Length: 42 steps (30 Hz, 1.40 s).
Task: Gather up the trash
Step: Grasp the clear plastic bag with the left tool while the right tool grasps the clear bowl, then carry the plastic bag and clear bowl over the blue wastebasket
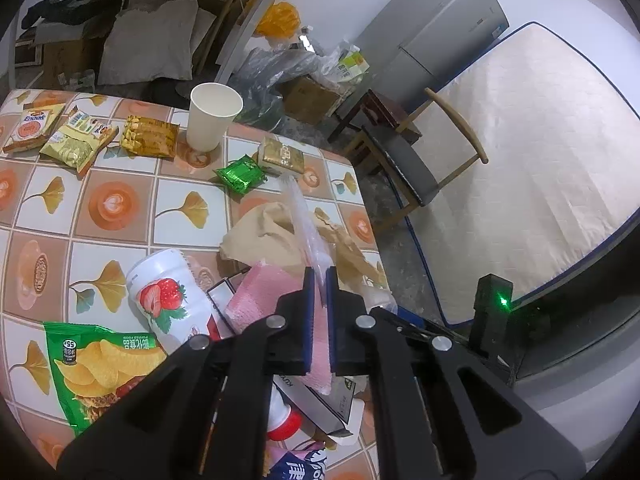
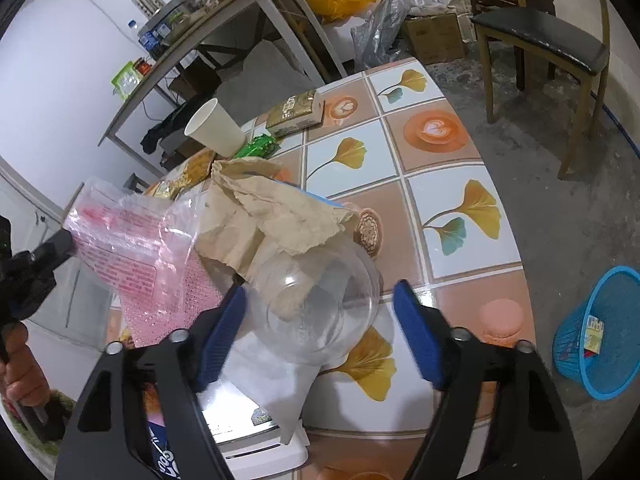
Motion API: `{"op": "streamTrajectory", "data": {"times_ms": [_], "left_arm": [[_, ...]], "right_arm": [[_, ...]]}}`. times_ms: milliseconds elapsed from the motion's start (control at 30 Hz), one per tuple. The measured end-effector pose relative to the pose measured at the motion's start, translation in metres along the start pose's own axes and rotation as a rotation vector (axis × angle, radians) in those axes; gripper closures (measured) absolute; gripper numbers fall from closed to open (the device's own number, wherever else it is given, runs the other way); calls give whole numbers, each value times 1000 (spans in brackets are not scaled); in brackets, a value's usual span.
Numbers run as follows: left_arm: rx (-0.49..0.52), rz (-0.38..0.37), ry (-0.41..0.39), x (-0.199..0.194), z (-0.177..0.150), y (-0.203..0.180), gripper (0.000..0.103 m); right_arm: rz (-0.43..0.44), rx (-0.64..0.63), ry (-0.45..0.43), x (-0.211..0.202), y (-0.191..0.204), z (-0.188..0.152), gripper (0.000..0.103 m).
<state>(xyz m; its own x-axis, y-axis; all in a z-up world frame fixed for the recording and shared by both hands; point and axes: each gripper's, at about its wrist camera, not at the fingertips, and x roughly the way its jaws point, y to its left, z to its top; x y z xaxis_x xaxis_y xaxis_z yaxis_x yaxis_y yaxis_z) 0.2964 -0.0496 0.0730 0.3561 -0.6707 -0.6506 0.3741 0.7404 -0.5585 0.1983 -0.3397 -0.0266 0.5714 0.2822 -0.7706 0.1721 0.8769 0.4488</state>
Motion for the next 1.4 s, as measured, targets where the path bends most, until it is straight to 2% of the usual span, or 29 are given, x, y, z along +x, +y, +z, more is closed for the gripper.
{"op": "streamTrajectory", "data": {"times_ms": [67,367,800,1100,1400], "left_arm": [[2,-2,-4,-2,0,-1,99],[3,-33,-23,-12,1,-8,100],[40,-59,-55,-35,-7,-29,101],[77,-78,-71,-52,-17,-54,101],[121,-115,-42,-38,-34,-95,101]], "right_arm": [[11,1,4,0,1,0,41],[11,5,-5,-16,2,-3,41],[31,10,-66,-64,-1,-16,41],[103,49,-122,-107,-13,-32,41],[178,126,-188,-153,-48,-51,41]]}}
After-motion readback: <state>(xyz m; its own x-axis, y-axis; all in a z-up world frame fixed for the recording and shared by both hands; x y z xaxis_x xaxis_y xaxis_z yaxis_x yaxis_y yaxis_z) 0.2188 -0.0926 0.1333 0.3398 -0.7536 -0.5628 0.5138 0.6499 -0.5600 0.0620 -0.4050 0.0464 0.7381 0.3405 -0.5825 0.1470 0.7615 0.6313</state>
